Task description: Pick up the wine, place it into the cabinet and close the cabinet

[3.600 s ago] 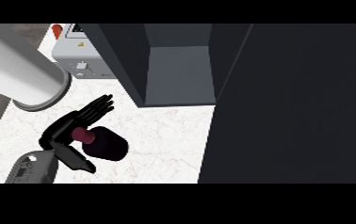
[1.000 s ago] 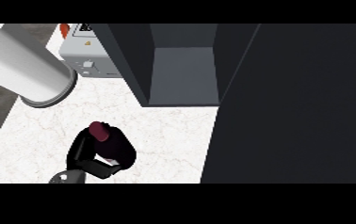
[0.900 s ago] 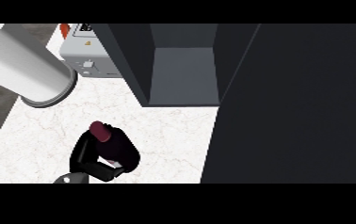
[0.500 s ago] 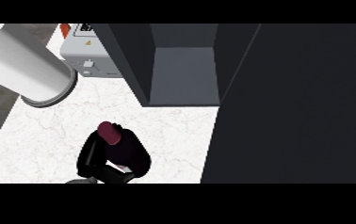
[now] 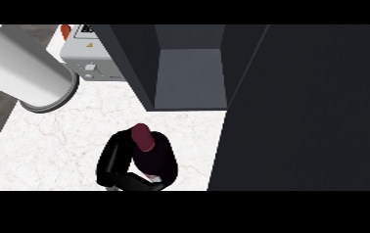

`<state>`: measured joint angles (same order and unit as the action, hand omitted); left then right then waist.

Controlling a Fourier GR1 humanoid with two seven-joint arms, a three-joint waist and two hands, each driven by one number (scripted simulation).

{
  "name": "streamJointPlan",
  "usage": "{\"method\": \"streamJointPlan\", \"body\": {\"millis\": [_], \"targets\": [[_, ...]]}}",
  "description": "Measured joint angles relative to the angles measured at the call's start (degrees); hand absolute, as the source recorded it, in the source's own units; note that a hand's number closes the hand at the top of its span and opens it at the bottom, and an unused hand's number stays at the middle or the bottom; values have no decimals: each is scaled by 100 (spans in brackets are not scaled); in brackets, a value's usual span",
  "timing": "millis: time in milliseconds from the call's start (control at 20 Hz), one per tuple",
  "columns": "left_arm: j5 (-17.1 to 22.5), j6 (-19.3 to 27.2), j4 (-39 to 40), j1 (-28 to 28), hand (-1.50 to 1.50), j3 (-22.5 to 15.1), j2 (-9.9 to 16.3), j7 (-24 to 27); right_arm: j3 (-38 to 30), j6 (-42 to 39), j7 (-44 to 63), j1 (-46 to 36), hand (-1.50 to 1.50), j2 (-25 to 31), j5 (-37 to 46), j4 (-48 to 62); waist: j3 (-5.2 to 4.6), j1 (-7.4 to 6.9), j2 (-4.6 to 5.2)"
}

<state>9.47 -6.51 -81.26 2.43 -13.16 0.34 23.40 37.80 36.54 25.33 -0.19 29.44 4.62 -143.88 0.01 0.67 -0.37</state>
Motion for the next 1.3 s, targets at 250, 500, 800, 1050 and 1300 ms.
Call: {"method": "streamJointPlan", "body": {"millis": [250,500,800,1050,1300], "targets": [[-43,811,-228,-324,150,-284,-22,-245,55,71,-76,53,-150,82,5,-18,-4,40,1],[-119,1425,-13,-702,150,-354,-18,-286,83,41,-255,245,-150,224,-9,-27,-3,49,9],[-313,1692,312,-1355,150,-153,20,-548,45,35,-521,475,-150,311,-36,-18,-2,50,16],[-356,1796,793,-1845,150,-87,-12,-569,17,17,-580,483,-150,322,-56,-13,-4,51,24],[-304,1808,1443,-2396,150,63,-9,-518,-20,-32,-760,617,-150,385,-91,-12,-4,77,29]]}}
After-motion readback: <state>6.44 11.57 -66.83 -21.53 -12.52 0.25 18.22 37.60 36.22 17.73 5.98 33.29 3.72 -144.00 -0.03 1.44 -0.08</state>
